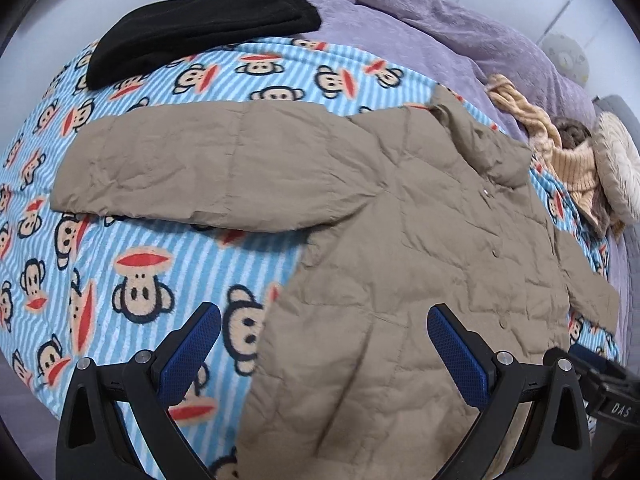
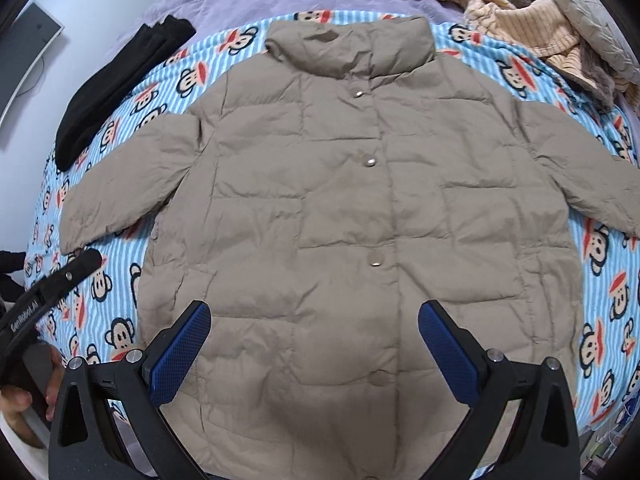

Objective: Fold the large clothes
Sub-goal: 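Grasp the jacket sleeve nearest the left gripper with the left gripper, then fold the held sleeve across the jacket body and open the left gripper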

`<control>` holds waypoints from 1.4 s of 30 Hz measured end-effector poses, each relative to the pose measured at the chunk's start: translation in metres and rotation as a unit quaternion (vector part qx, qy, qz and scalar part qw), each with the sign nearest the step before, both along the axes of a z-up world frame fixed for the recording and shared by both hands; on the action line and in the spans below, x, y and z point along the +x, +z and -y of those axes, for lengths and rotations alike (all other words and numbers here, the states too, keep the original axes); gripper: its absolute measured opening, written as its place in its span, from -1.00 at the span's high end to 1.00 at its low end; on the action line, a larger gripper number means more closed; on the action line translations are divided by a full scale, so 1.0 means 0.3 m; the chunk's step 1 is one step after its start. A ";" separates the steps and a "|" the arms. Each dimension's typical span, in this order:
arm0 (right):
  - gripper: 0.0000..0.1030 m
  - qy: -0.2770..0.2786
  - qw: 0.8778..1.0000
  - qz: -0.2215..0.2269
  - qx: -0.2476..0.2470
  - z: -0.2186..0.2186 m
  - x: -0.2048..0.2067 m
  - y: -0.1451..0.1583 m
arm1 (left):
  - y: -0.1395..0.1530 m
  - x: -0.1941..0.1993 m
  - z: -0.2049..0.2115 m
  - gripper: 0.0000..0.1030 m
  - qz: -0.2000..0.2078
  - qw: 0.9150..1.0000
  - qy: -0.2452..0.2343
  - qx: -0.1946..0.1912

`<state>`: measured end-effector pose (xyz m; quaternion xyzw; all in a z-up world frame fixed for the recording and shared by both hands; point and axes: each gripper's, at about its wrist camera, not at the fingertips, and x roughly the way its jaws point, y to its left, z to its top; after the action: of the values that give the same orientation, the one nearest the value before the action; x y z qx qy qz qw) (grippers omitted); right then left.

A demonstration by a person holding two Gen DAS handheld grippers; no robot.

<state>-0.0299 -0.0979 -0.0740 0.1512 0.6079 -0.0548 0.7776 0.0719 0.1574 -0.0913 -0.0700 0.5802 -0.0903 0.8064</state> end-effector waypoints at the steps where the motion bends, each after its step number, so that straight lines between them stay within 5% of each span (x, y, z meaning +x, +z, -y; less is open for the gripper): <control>1: -1.00 0.008 1.000 -0.002 0.003 -0.032 0.018 -0.022 | -0.027 0.024 -0.052 -1.00 -0.001 1.000 0.013 -0.012; 5: -1.00 0.035 0.999 -0.009 0.009 -0.134 0.077 -0.101 | -0.161 0.125 -0.285 -1.00 -0.011 0.993 0.090 -0.076; 12: -1.00 0.056 0.998 -0.005 0.011 -0.223 0.177 -0.212 | -0.406 0.277 -0.552 -1.00 -0.035 0.965 0.191 -0.177; 20: -1.00 0.044 0.998 0.038 0.024 -0.230 0.302 -0.229 | -0.401 0.476 -0.584 -0.99 0.036 0.964 0.214 -0.157; 21: -1.00 0.044 0.998 0.043 0.027 -0.233 0.318 -0.228 | -0.398 0.492 -0.587 -0.90 0.043 0.963 0.221 -0.147; 23: -1.00 0.043 0.997 0.057 0.032 -0.244 0.353 -0.224 | -0.390 0.520 -0.594 -0.24 0.055 0.966 0.225 -0.118; 25: -1.00 0.043 0.996 0.072 0.038 -0.259 0.392 -0.217 | -0.388 0.538 -0.601 0.64 0.059 0.969 0.204 -0.125; 28: -0.97 0.038 0.993 0.095 0.059 -0.276 0.438 -0.212 | -0.330 0.528 -0.598 0.75 0.081 0.973 0.182 -0.113; 29: -0.89 0.032 0.992 0.103 0.068 -0.282 0.455 -0.213 | -0.294 0.520 -0.582 0.75 0.100 0.976 0.168 -0.093; 30: -0.46 0.027 0.991 0.110 0.078 -0.290 0.475 -0.217 | -0.260 0.507 -0.571 0.75 0.115 0.978 0.155 -0.080; 31: 0.21 0.024 0.990 0.109 0.089 -0.300 0.497 -0.228 | -0.227 0.495 -0.557 0.75 0.130 0.979 0.141 -0.070; 33: 0.59 0.014 0.989 0.098 0.107 -0.317 0.539 -0.266 | -0.158 0.469 -0.529 0.75 0.159 0.980 0.111 -0.052; 42: 0.71 0.054 0.987 0.065 0.134 -0.405 0.593 -0.418 | 0.067 0.377 -0.285 0.75 0.240 0.969 -0.022 -0.061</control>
<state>0.1481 0.0237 -0.1996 0.2237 0.5654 0.0792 0.7900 0.1850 0.2429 -0.0713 -0.0823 0.3648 -0.1576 0.9140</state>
